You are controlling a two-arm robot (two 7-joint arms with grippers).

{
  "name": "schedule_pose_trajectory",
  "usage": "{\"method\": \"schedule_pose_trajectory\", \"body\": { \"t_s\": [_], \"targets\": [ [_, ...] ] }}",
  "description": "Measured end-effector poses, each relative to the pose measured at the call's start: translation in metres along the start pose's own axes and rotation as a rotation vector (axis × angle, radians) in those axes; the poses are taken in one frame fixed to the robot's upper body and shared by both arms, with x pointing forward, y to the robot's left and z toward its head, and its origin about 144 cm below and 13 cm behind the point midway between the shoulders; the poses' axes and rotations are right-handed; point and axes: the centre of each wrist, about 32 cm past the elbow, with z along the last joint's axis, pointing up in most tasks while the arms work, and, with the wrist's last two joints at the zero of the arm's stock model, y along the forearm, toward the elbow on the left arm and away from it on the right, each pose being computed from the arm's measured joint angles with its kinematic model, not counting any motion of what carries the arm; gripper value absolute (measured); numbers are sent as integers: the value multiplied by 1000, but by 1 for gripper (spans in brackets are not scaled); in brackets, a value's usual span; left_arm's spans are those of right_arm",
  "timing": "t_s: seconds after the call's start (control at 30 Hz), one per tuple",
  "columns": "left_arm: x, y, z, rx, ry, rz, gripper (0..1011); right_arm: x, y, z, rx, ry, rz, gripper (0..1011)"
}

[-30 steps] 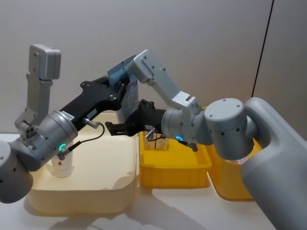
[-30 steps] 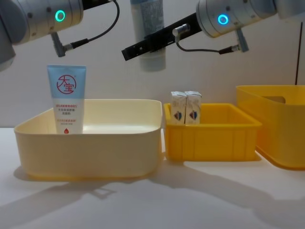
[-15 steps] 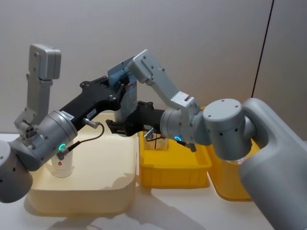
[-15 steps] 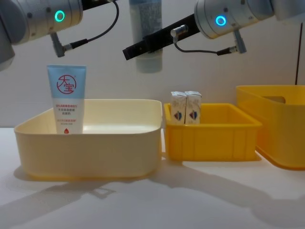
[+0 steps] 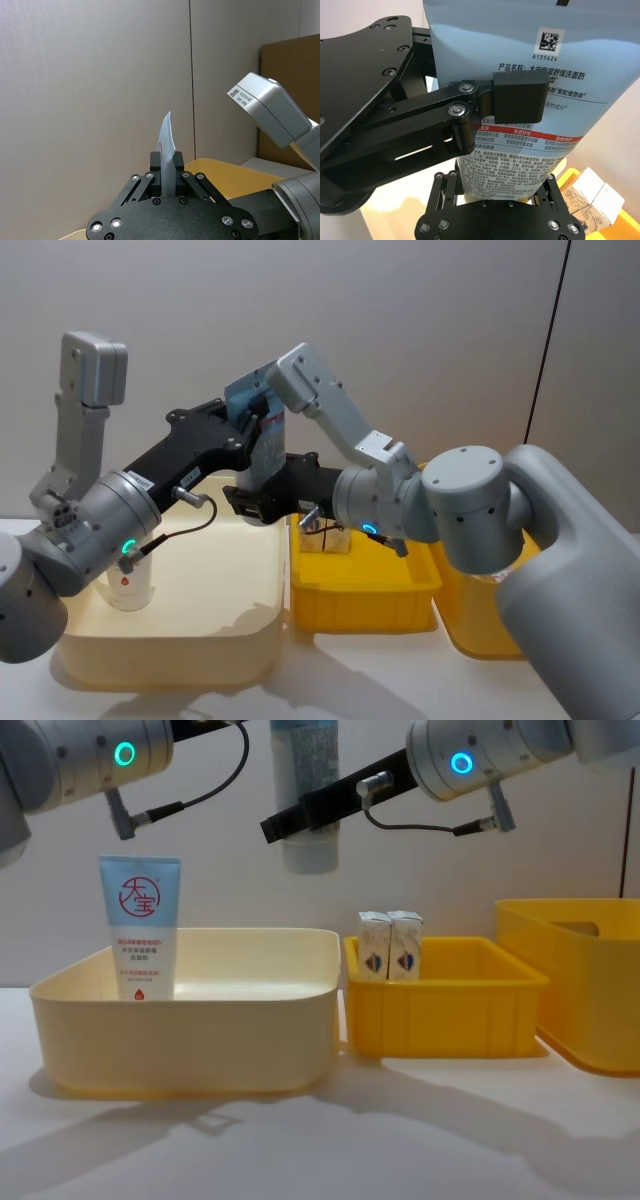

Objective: Bimanual collaborative sorting of washing and personal care products

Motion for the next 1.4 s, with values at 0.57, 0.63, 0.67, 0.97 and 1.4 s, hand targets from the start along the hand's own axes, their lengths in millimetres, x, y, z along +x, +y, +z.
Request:
{"method": "schedule_pose_trajectory", "body": {
  "t_s": [0.57,0.63,0.67,0.97,1.4],
  "targets": [
    [0,0,0,0,-1,0,140,0,0,0,0,1,0,598],
    [0,0,0,0,-1,0,140,0,0,0,0,1,0,598],
    [0,0,0,0,-1,0,139,0,0,0,0,1,0,598],
    [0,0,0,-2,0,-1,260,0,0,0,-2,1,0,598],
    [0,0,0,-1,0,-1,627,1,-1,0,3,0,-6,598]
  ]
}}
